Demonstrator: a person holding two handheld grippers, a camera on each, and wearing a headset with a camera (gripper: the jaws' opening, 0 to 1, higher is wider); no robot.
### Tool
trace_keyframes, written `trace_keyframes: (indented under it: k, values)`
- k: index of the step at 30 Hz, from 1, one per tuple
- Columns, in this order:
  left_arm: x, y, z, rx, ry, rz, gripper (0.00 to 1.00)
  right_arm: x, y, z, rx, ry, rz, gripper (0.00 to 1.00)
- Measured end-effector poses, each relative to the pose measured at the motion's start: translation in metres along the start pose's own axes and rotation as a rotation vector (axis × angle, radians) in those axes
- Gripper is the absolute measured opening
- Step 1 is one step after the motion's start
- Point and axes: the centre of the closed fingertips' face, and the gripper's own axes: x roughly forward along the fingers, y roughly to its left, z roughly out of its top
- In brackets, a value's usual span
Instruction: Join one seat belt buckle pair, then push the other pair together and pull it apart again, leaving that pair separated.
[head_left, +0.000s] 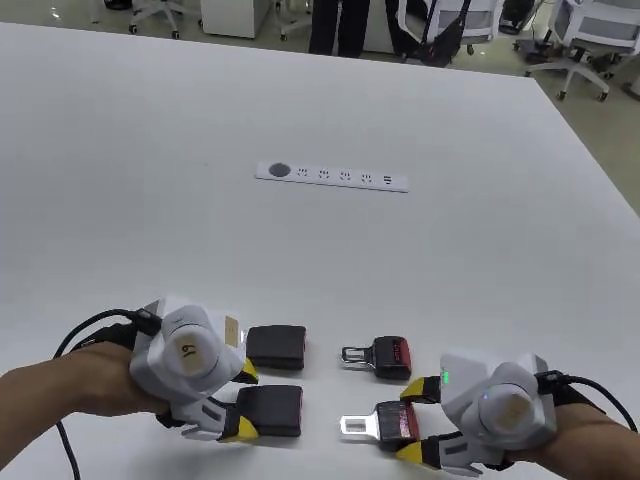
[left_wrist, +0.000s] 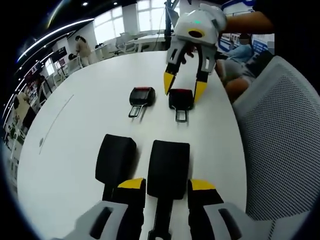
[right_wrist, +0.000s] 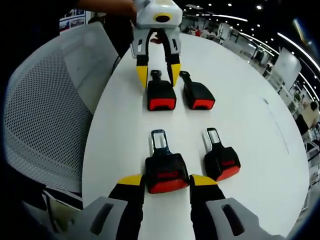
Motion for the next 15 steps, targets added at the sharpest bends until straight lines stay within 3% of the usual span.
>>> trace_keyframes:
  k: [15]
  values:
    - [0.0010,-0.0012,-0.0010,0.066,0.007,-0.026,0.32,-0.0004,-0.0020,0.0037,0.036,-0.004,-0.001,0.31]
